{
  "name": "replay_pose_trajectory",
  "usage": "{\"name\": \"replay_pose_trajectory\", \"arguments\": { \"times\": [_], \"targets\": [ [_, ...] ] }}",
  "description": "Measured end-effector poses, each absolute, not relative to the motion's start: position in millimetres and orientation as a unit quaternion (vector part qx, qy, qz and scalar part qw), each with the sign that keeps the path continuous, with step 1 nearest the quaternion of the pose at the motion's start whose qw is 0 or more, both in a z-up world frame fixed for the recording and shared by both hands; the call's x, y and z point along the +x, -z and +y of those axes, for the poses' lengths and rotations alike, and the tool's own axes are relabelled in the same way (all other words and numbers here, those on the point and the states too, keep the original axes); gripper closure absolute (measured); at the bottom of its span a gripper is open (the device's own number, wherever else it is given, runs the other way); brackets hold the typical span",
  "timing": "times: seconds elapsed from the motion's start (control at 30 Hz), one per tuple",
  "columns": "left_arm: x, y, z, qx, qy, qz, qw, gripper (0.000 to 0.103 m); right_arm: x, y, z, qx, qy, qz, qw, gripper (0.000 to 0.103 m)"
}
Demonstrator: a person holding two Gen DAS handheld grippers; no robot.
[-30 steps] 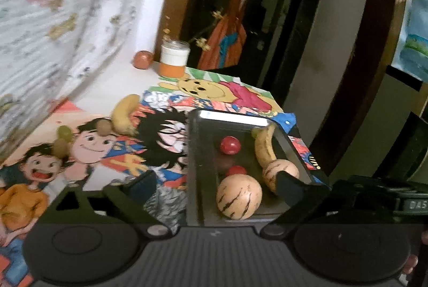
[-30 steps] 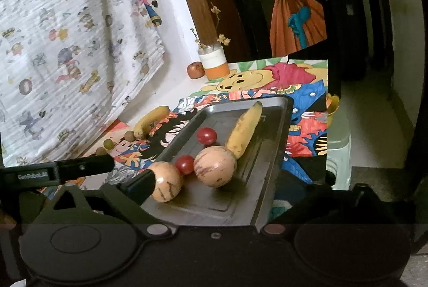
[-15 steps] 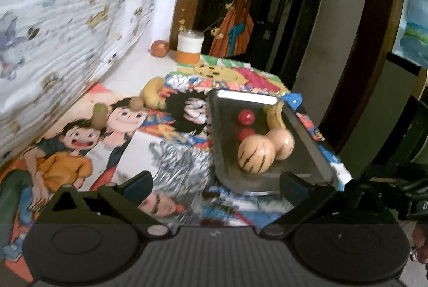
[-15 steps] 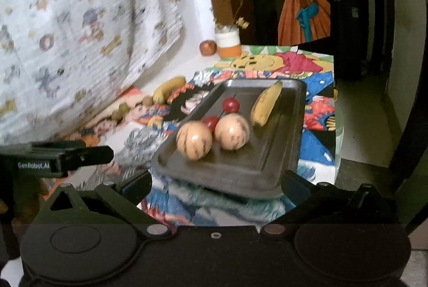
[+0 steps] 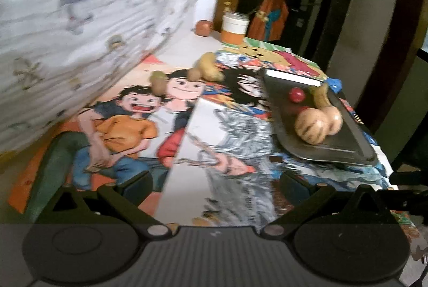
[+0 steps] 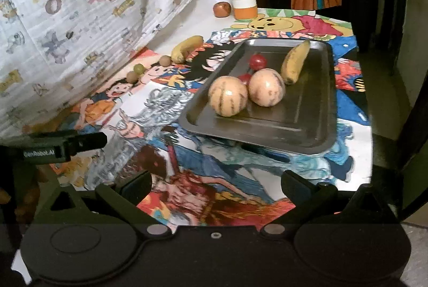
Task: Organize fruits
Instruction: 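Lift both open tools from the tray back toward the fruit pile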
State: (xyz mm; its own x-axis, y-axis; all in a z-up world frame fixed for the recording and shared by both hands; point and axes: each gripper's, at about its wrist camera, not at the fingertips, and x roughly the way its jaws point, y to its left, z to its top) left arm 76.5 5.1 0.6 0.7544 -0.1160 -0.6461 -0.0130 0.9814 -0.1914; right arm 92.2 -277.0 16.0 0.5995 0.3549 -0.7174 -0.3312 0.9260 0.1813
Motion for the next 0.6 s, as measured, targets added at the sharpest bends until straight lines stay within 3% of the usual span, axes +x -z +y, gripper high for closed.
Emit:
{"name": "replay_pose_trajectory", "arguments": {
  "times": [0.27, 0.6],
  "targets": [
    [79.7, -1.8, 38.8, -0.096, 0.001, 0.337, 0.937, 0.000, 107.2, -35.8, -241.7, -0.004, -0.228, 0.401, 0.887, 0.001],
    [108.8, -15.4, 55.1, -0.061, -0.011, 0.293, 0.954, 0.000, 163.2, -115.2, -195.8, -0.086, -0.253, 0.309, 0.913, 0.001]
  ]
}}
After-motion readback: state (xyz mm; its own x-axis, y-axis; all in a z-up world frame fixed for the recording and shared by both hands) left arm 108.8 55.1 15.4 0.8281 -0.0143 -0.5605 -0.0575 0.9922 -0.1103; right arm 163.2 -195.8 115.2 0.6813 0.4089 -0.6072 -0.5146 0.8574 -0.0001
